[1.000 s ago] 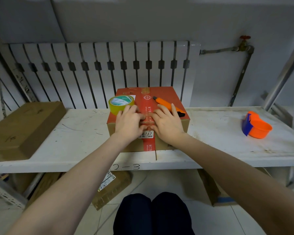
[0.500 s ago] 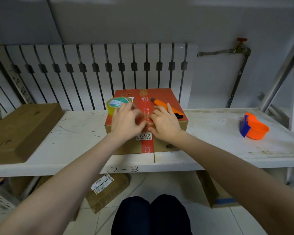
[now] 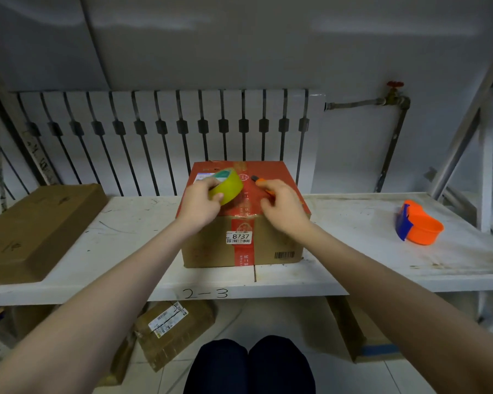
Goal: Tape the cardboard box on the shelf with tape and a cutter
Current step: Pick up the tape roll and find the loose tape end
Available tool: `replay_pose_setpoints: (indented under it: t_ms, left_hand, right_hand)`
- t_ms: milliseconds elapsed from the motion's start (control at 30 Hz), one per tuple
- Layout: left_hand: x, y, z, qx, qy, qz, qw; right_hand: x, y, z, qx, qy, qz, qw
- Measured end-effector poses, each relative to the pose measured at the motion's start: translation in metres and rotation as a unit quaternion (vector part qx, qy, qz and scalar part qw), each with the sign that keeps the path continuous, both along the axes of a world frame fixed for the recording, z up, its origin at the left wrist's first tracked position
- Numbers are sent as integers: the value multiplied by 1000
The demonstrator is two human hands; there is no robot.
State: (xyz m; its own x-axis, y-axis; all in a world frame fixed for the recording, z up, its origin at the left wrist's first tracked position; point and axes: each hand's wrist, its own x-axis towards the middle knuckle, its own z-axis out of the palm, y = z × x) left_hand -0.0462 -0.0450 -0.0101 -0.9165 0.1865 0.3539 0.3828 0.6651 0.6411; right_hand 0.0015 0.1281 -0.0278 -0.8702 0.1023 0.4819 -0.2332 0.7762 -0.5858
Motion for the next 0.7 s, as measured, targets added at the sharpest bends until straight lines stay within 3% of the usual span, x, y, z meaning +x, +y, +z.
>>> replay_pose_setpoints:
  t_ms: [67, 200, 700]
  left_hand:
    - [11, 1, 1, 55, -6, -42, 998]
    - [30, 3, 7, 88, 21, -117, 989]
    - [65, 14, 18, 156, 53, -131, 978]
  right_hand:
    - [7, -2, 15, -71, 21, 7, 997]
    - [15, -6, 34, -94, 5, 39, 995]
    - [58, -22, 46, 100, 159, -75, 979]
